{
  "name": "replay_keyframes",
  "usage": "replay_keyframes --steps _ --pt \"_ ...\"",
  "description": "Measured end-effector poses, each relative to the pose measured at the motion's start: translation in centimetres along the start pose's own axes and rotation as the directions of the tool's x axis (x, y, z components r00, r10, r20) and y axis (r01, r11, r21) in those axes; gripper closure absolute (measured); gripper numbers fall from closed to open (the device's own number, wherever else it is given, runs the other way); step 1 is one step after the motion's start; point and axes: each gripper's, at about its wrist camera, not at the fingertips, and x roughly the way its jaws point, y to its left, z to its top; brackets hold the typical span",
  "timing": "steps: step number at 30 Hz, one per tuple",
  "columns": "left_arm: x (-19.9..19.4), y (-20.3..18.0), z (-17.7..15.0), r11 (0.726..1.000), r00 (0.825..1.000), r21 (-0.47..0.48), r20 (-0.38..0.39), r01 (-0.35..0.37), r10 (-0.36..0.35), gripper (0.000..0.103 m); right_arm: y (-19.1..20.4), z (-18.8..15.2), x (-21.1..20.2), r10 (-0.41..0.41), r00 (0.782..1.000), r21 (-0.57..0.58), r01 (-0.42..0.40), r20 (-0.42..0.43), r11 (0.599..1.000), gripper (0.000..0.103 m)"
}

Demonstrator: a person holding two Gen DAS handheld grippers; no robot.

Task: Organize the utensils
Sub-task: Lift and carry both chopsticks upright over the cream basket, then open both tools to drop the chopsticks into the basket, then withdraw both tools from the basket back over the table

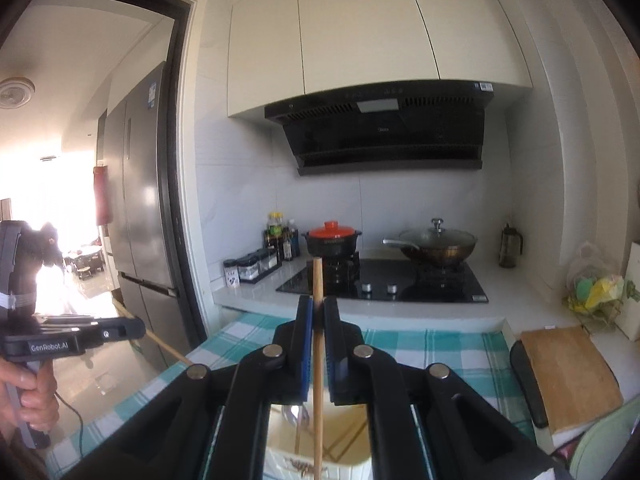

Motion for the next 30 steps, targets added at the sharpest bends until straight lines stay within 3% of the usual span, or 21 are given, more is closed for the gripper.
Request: replay_keyframes --steps 5,9,15,16,17,18,20,23,26,30 --pt "5.5 -0.1 0.7 1.0 0.991 0.031 -0.136 0.0 0.005 0.099 0.5 -0.9 4.9 0.024 1.0 -0.027 -0.024 0.0 0.999 0.097" --pt "9.7 -0.5 -0.4 0.998 0.97 0.062 -0.243 -0.008 0.023 0.099 -0.4 -4.0 9.3 0.022 0.992 0.014 -0.021 -0.122 1.0 0.097" --pt "14.7 -1.2 -1.4 0.996 0.946 0.091 -0.32 -0.015 0.043 0.097 -3.4 -9.3 15.5 0.04 0.932 0.137 0.01 -0.36 0.991 0.096" --pt "15.2 -1.3 -1.2 0.995 0.946 0.092 -0.319 -0.026 0.054 0.094 -4.0 -9.9 16.3 0.051 0.922 0.158 0.011 -0.383 0.987 0.095" --pt "15.6 -1.3 -1.0 0.995 0.947 0.087 -0.315 -0.039 0.065 0.081 -4.6 -10.2 16.9 0.05 0.914 0.179 0.025 -0.403 0.984 0.085" --pt "15.6 -1.2 -0.7 0.996 0.95 0.078 -0.305 -0.047 0.069 0.073 -5.2 -10.3 16.9 0.039 0.912 0.191 0.043 -0.409 0.981 0.066" --pt "14.9 -0.9 0.0 0.997 0.962 0.042 -0.263 -0.057 0.066 0.043 -6.1 -9.7 16.1 0.022 0.926 0.218 0.066 -0.378 0.974 0.045" --pt "13.0 -0.3 0.5 0.999 0.974 0.004 -0.22 -0.047 0.047 0.034 -6.9 -8.1 13.7 0.023 0.947 0.243 0.059 -0.321 0.968 0.044" --pt "10.7 -0.2 -0.1 0.998 0.977 0.017 -0.206 -0.053 0.055 0.026 -7.3 -7.1 11.0 -0.004 0.954 0.214 0.071 -0.301 0.974 0.041" --pt "7.8 -0.5 -3.3 0.997 0.965 0.069 -0.257 -0.033 0.05 0.017 -6.9 -7.7 7.5 -0.012 0.935 0.14 0.066 -0.356 0.988 0.04"
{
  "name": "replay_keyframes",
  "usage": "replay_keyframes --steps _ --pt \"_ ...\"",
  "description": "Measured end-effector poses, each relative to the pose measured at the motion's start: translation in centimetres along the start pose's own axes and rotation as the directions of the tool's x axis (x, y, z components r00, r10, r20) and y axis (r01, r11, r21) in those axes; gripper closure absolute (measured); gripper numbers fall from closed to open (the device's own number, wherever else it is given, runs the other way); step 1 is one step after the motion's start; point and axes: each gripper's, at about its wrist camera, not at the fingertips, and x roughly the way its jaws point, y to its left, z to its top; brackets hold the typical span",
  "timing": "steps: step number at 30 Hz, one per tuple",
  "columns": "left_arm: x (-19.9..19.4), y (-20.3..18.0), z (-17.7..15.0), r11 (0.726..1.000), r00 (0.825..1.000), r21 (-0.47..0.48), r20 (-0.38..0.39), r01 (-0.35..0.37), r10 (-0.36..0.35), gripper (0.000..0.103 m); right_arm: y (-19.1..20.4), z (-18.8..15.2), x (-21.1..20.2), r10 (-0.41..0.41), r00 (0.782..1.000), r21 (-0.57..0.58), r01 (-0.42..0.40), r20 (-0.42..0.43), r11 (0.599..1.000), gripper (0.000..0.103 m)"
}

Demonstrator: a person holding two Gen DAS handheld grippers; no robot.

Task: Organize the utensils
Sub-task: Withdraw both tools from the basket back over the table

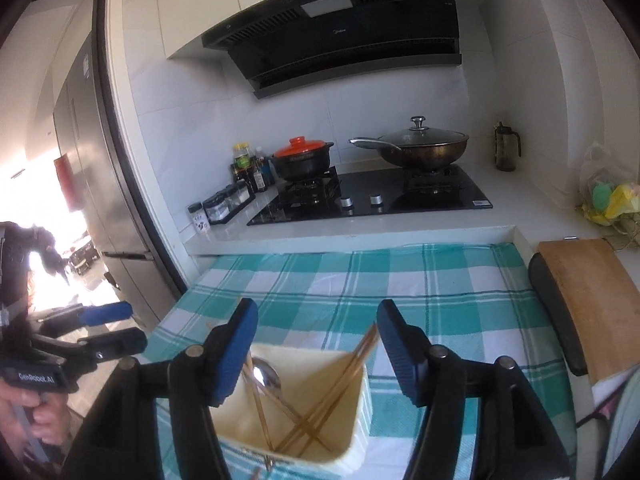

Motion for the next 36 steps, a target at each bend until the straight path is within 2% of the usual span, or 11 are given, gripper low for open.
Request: replay_keyframes --steps 3,7,11,14,17,23,26,28,31,33,36 --pt "-0.8 -0.5 -4.6 0.998 0.996 0.056 -0.082 -0.013 0.018 0.015 0.1 -3.3 -2.3 -0.038 0.996 -0.081 0.031 -0.086 0.996 0.04" --pt "-1.2 -0.6 -12.6 0.996 0.986 0.09 -0.165 -0.021 0.036 0.01 0.1 -10.0 -5.2 -0.091 0.977 -0.161 0.06 -0.195 0.985 0.039" --pt "-0.3 0.4 -20.0 0.998 0.975 0.015 -0.213 -0.065 0.066 0.01 0.2 -17.9 -7.4 -0.158 0.955 -0.201 0.108 -0.251 0.974 0.039" --pt "0.5 1.4 -23.2 0.994 0.978 -0.084 -0.201 -0.066 0.048 0.011 -0.1 -22.4 -8.3 -0.168 0.949 -0.149 0.132 -0.267 0.98 0.04" --pt "1.5 1.8 -24.4 0.985 0.981 -0.118 -0.162 -0.125 0.105 0.011 -0.4 -25.3 -8.5 -0.214 0.942 -0.125 0.187 -0.26 0.974 0.039" --pt "3.0 2.1 -23.8 0.978 0.977 -0.065 -0.088 -0.2 0.194 0.01 -2.8 -27.6 -6.9 -0.253 0.928 -0.038 0.252 -0.275 0.967 0.039" --pt "4.7 2.3 -23.5 0.974 0.969 -0.032 -0.109 -0.225 0.22 0.01 -4.3 -27.9 -6.1 -0.283 0.917 0.0 0.295 -0.282 0.956 0.039" --pt "5.9 2.3 -23.3 0.975 0.964 -0.011 -0.153 -0.221 0.216 0.01 -5.4 -28.2 -5.7 -0.263 0.913 0.05 0.292 -0.311 0.955 0.039" --pt "6.8 2.1 -23.4 0.976 0.96 0.0 -0.18 -0.216 0.213 0.0 -6.0 -28.2 -6.0 -0.251 0.919 0.094 0.291 -0.304 0.952 0.039" --pt "6.9 2.4 -23.4 0.981 0.965 -0.022 -0.185 -0.193 0.186 0.0 -6.1 -28.2 -6.1 -0.241 0.923 0.103 0.283 -0.301 0.954 0.039" --pt "6.6 2.2 -23.5 0.98 0.964 -0.022 -0.183 -0.198 0.191 0.0 -5.7 -28.2 -5.8 -0.241 0.92 0.086 0.279 -0.308 0.956 0.033"
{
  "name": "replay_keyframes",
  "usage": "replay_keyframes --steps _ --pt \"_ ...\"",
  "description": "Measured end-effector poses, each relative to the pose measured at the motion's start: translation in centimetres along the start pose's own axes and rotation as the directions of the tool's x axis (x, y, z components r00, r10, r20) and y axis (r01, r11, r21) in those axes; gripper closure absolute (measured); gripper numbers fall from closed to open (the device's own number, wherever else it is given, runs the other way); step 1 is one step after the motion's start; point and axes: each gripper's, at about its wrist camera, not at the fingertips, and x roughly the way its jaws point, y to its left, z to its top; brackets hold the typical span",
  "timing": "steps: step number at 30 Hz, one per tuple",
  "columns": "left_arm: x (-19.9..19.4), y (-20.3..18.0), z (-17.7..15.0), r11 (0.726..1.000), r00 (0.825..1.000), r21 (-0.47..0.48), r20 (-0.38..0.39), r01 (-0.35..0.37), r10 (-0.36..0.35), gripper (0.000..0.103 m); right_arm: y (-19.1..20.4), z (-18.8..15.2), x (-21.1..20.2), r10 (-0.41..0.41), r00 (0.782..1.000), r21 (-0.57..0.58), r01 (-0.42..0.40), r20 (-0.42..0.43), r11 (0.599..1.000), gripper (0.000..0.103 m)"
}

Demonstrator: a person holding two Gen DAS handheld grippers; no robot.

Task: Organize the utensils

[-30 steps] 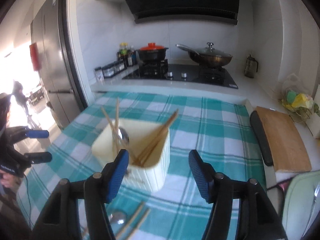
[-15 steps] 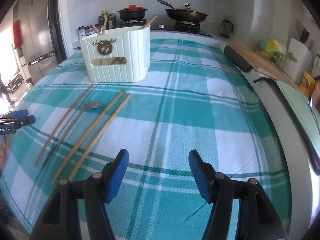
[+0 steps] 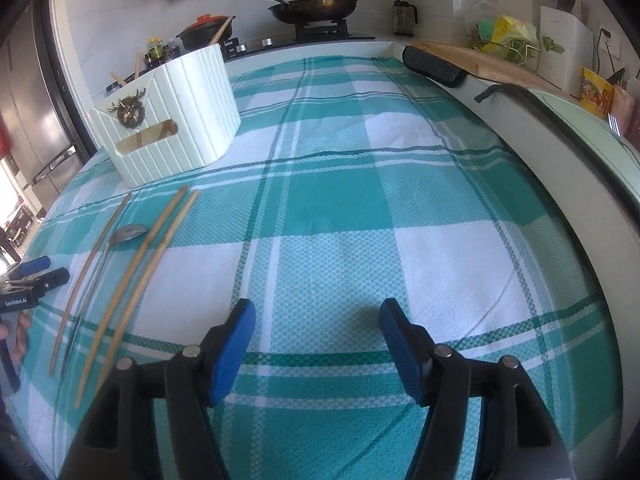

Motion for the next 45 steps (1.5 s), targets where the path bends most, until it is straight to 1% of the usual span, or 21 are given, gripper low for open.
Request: replay_keyframes --steps 1,3,5,6,9,13,16,45 --pt "-0.1 0.0 -0.1 1.0 1.0 -0.003 0.001 0.002 -0.002 0.0 0.3 0.0 0.1 -0.007 1.0 -0.014 0.007 -0.005 1.0 0.032" --pt "-0.1 0.0 -0.1 1.0 1.0 -0.004 -0.001 0.003 -0.003 0.0 1.1 0.0 0.5 -0.03 0.999 -0.05 0.029 -0.018 0.998 0.025" --pt "-0.1 0.1 -0.1 1.0 1.0 -0.004 -0.001 0.004 -0.004 0.0 2.0 0.0 0.7 -0.068 0.997 -0.09 0.065 -0.028 0.994 0.022" --pt "0.0 0.0 -0.1 1.0 1.0 -0.004 -0.001 0.004 -0.004 0.0 2.0 -0.1 0.7 -0.075 0.997 -0.095 0.072 -0.026 0.993 0.022" --pt "0.0 0.1 -0.1 1.0 1.0 -0.005 -0.001 0.005 -0.005 0.0 1.5 0.0 0.6 -0.05 0.998 -0.077 0.048 -0.026 0.996 0.021" --pt "0.0 0.1 -0.1 1.0 1.0 -0.004 -0.001 0.004 -0.004 0.0 1.8 0.0 0.7 -0.066 0.997 -0.091 0.063 -0.028 0.994 0.02" --pt "0.0 0.0 -0.1 1.0 1.0 -0.004 -0.001 0.004 -0.004 0.0 1.9 -0.1 0.7 -0.057 0.998 -0.085 0.054 -0.028 0.995 0.02" --pt "0.0 0.1 -0.1 1.0 1.0 -0.004 0.0 0.005 -0.005 0.0 1.7 -0.1 0.7 -0.059 0.998 -0.087 0.057 -0.027 0.995 0.02"
